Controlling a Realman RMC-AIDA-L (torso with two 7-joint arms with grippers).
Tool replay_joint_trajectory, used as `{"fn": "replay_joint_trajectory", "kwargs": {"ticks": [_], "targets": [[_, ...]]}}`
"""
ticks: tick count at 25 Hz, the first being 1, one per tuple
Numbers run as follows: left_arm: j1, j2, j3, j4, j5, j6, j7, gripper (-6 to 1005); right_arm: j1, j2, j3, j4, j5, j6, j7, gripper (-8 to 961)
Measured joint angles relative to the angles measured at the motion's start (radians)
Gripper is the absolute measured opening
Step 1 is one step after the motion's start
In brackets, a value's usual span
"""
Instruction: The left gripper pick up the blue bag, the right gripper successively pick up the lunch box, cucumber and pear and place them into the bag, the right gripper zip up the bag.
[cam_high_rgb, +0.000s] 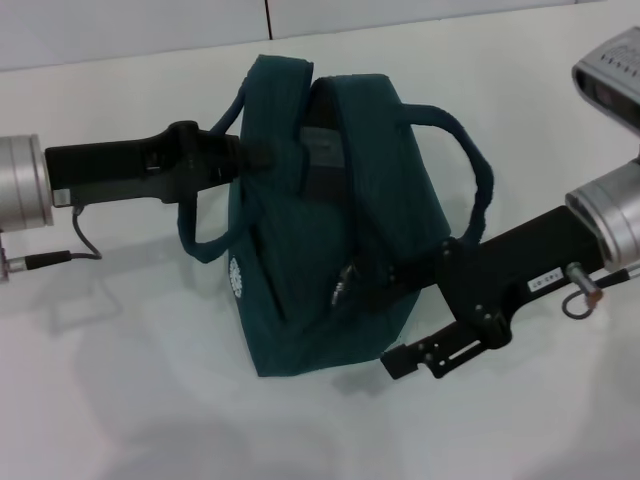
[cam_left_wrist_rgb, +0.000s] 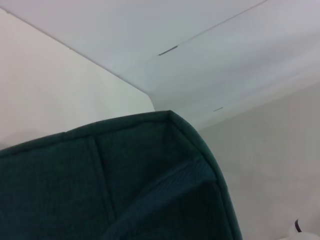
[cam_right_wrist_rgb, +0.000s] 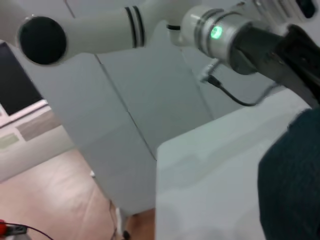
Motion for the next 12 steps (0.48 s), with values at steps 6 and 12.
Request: {"fn": "replay_joint_trajectory", "kwargs": {"ticks": [6,12], "targets": [[-0.001,0.004,-0.001,0.0,0.0,-0.001,0.003,44,0.003,-0.016,0.001,-0.037,0.015,-0.118,0.054,757],[-0.003,0.003,-0.001,0.0,0.0,-0.003,0.005,44,0.006,-0.015,-0.004,-0.03,-0.059,-0.029,0.091,740]]}}
